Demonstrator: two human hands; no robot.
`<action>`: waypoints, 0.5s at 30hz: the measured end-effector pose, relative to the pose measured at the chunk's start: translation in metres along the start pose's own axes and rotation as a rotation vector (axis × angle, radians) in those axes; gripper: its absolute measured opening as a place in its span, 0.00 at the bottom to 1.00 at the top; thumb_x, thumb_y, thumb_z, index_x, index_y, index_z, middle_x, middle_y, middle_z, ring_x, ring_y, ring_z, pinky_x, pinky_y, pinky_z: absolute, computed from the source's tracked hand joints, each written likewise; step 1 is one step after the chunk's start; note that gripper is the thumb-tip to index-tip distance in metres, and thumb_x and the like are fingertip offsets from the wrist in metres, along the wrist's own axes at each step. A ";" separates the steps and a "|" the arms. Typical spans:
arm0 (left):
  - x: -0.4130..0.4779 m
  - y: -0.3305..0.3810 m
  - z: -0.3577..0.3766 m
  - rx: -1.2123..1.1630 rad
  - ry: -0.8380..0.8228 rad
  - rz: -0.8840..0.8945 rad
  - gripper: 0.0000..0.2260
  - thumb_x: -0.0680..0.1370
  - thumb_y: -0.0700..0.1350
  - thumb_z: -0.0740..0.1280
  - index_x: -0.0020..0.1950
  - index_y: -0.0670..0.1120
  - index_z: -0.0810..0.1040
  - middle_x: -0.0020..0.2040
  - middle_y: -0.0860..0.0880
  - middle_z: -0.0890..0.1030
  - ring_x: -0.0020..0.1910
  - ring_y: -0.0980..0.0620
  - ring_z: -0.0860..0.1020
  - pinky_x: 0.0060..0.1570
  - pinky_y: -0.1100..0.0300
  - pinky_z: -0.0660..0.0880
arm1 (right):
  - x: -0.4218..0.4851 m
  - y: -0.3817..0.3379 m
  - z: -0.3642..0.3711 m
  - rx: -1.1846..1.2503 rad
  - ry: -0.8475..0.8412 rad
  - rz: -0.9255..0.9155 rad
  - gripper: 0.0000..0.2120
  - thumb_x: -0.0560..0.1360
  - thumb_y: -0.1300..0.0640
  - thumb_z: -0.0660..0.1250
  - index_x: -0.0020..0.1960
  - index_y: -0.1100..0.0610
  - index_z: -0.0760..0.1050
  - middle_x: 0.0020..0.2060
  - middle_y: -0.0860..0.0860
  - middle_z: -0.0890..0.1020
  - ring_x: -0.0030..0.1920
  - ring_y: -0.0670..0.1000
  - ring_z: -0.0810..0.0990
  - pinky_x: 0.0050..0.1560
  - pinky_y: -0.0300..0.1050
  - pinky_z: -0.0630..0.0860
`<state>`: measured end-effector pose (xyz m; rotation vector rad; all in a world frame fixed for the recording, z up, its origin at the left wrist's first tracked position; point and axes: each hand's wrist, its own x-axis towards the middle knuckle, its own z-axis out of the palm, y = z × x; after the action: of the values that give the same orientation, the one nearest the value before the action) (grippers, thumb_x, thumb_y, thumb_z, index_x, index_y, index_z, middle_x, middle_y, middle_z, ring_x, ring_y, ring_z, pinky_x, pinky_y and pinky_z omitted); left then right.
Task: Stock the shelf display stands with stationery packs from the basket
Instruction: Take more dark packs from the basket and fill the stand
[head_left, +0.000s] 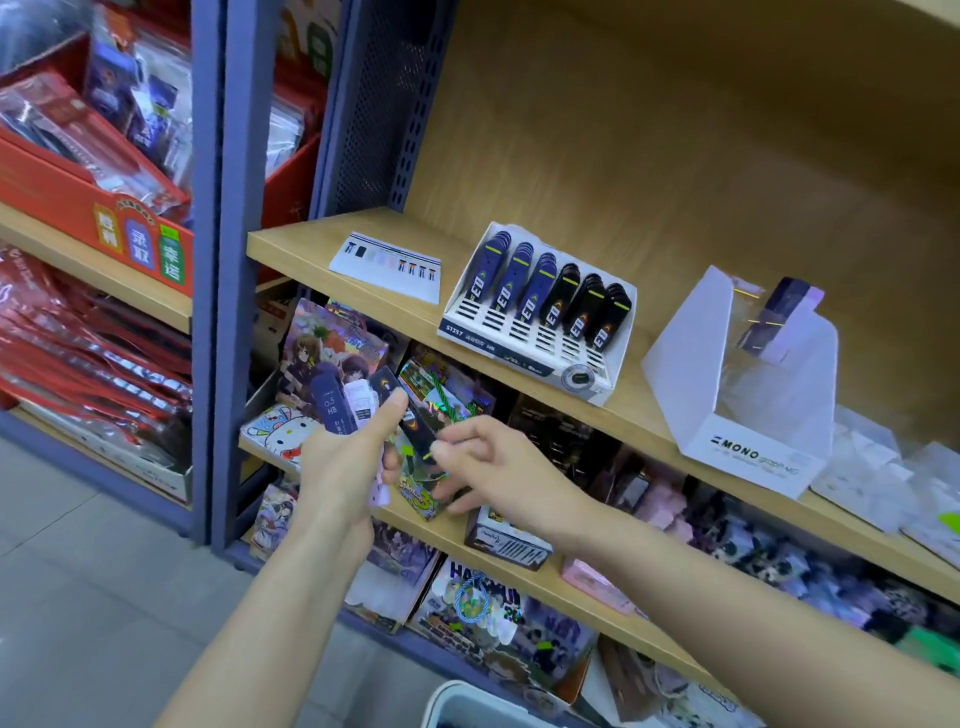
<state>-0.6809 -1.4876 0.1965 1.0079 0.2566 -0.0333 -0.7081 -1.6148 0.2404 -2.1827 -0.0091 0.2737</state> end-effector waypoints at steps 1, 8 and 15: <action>-0.001 -0.002 0.003 0.012 0.014 0.019 0.17 0.74 0.47 0.73 0.32 0.48 0.66 0.20 0.53 0.66 0.20 0.55 0.63 0.27 0.61 0.59 | -0.002 0.000 0.000 0.103 -0.030 0.027 0.16 0.78 0.56 0.64 0.63 0.61 0.68 0.46 0.55 0.80 0.40 0.47 0.81 0.46 0.43 0.80; -0.009 -0.012 0.022 0.095 -0.057 0.076 0.13 0.74 0.47 0.72 0.35 0.44 0.71 0.21 0.52 0.69 0.20 0.56 0.64 0.24 0.62 0.62 | -0.021 -0.002 -0.025 0.293 0.123 0.017 0.11 0.78 0.60 0.65 0.57 0.64 0.73 0.40 0.56 0.81 0.36 0.46 0.82 0.42 0.37 0.81; -0.017 -0.019 0.030 0.165 -0.214 -0.001 0.10 0.76 0.46 0.69 0.43 0.41 0.72 0.32 0.47 0.71 0.20 0.57 0.63 0.20 0.66 0.60 | -0.032 -0.005 -0.095 0.284 0.545 -0.110 0.07 0.78 0.59 0.64 0.50 0.63 0.76 0.38 0.54 0.82 0.35 0.45 0.83 0.39 0.36 0.80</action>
<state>-0.6937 -1.5243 0.2000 1.1583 0.0594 -0.1647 -0.7193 -1.6914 0.3046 -1.9021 0.2022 -0.3659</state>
